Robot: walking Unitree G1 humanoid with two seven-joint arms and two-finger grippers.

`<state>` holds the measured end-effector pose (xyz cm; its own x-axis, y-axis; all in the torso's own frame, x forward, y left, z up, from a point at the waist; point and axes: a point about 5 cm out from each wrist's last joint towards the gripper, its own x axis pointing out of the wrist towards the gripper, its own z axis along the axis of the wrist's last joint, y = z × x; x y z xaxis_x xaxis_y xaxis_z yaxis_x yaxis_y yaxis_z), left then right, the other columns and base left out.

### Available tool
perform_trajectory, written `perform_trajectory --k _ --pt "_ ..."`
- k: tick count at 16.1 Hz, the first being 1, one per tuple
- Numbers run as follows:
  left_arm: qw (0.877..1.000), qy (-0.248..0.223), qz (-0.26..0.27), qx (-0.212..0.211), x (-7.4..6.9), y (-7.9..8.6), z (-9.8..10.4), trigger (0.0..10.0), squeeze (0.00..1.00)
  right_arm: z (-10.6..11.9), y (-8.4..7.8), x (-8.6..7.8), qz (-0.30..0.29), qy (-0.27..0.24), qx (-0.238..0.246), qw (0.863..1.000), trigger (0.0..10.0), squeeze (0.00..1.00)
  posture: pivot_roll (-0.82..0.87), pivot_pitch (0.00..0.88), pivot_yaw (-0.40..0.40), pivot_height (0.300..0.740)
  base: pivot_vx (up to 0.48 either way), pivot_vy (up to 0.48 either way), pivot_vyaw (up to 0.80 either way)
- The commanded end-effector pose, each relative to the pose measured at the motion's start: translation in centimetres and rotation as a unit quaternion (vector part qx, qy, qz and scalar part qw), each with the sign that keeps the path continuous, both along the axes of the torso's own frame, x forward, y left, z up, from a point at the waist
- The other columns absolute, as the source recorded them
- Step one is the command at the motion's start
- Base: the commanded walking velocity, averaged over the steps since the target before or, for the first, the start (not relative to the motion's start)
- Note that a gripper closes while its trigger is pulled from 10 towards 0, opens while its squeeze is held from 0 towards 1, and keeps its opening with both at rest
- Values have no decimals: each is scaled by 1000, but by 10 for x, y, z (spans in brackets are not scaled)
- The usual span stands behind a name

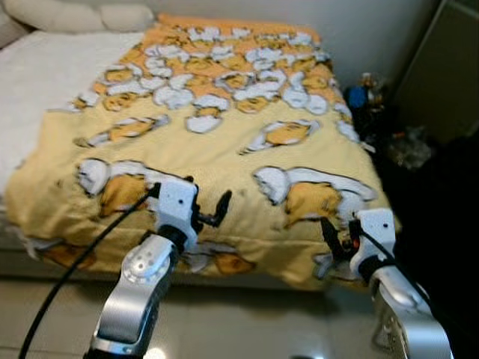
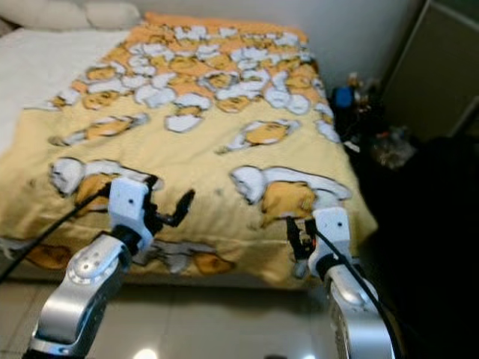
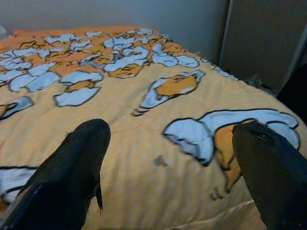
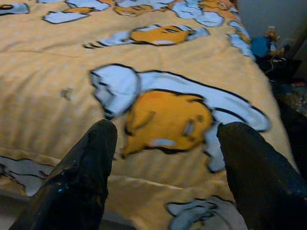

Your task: Clean up the room

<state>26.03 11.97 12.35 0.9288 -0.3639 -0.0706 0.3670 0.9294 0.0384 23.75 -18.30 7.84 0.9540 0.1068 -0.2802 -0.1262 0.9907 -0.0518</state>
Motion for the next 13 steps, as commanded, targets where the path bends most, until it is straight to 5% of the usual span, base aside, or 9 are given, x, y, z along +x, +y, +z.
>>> perform_trajectory --k 1,10,13 --pt "1000 -4 -14 0 0 -7 2 10000 0 2 -7 -1 -16 1 -4 1000 10000 0 -124 0 38 740 0 -480 0" --pt "1000 -3 -15 1 2 -7 1 10000 0 -1 -9 -3 -28 9 3 1000 10000 0 -125 0 38 740 0 -480 0" --pt "1000 12 -13 -24 3 -6 -1 10000 0 -2 -9 -4 -32 13 14 999 10000 0 -128 0 39 740 0 0 0"
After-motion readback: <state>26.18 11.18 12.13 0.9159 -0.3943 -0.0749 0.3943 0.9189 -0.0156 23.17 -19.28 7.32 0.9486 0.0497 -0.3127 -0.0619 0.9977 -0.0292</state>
